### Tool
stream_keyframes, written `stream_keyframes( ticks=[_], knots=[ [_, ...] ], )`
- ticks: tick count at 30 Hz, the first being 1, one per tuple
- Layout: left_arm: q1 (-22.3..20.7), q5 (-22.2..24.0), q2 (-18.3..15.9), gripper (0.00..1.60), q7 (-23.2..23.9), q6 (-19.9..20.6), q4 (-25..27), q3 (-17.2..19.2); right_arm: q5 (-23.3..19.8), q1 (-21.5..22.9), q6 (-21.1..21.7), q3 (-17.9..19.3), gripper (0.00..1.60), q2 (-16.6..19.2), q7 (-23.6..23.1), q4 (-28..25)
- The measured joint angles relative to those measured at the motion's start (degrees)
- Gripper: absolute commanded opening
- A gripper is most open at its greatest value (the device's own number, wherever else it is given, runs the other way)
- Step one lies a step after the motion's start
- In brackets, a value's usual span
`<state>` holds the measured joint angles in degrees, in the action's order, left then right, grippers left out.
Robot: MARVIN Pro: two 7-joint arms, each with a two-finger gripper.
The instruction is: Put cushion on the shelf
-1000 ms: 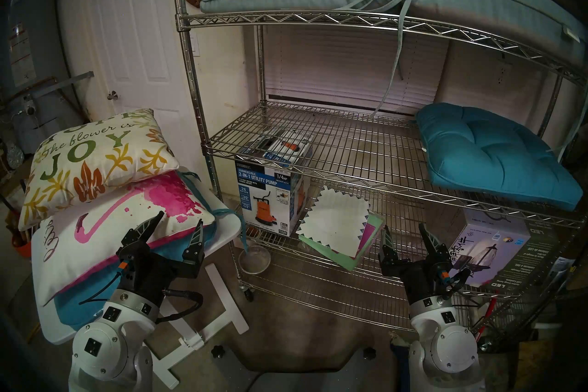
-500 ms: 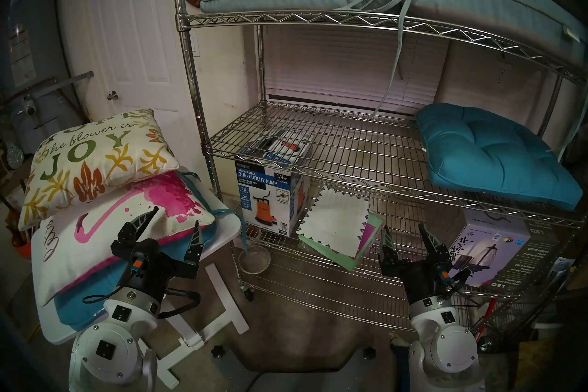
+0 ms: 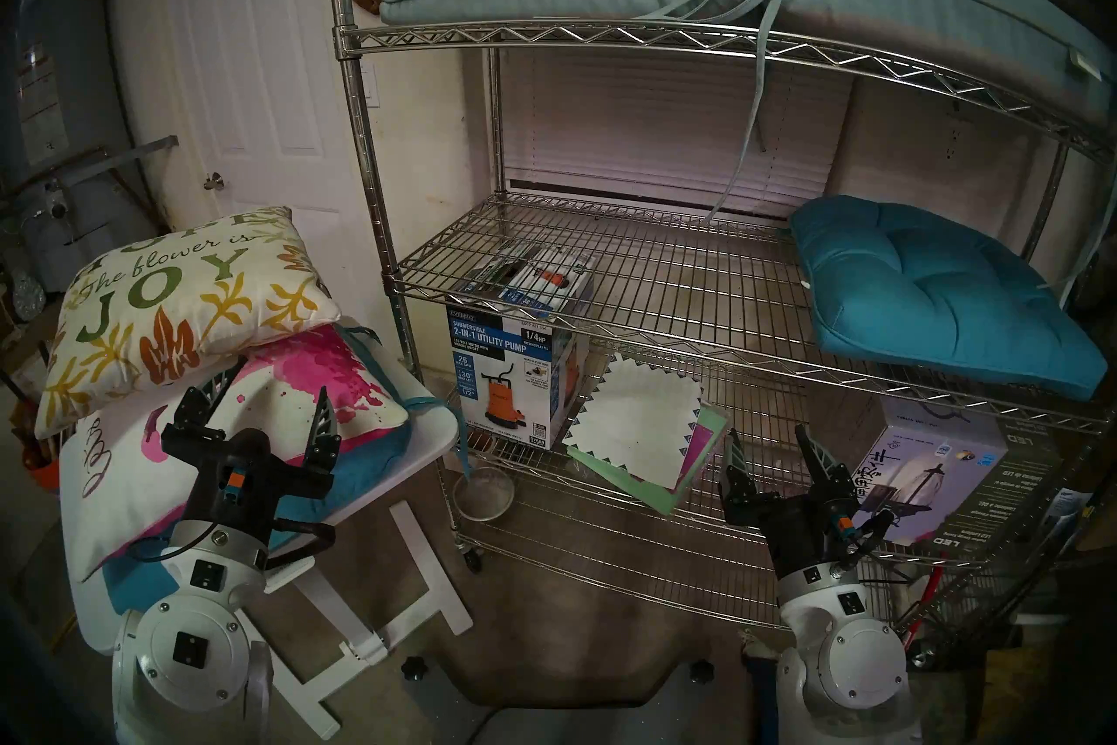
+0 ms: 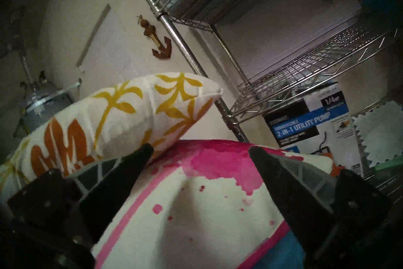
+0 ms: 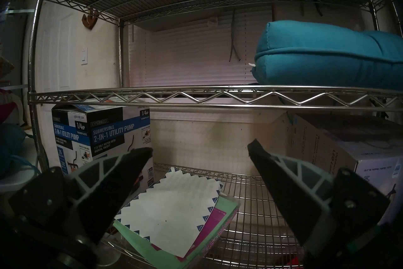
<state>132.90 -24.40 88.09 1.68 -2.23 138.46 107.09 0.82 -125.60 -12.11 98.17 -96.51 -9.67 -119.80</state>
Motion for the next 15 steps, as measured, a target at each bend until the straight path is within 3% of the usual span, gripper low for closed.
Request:
stream_keyframes(
  ticks=[15],
  knots=[
    [-0.9, -9.6, -1.3, 1.60, -3.2, -2.1, 0.0, 1.2, 0.0, 0.0, 0.0, 0.0, 1.60, 0.0, 0.0, 0.1]
  ],
)
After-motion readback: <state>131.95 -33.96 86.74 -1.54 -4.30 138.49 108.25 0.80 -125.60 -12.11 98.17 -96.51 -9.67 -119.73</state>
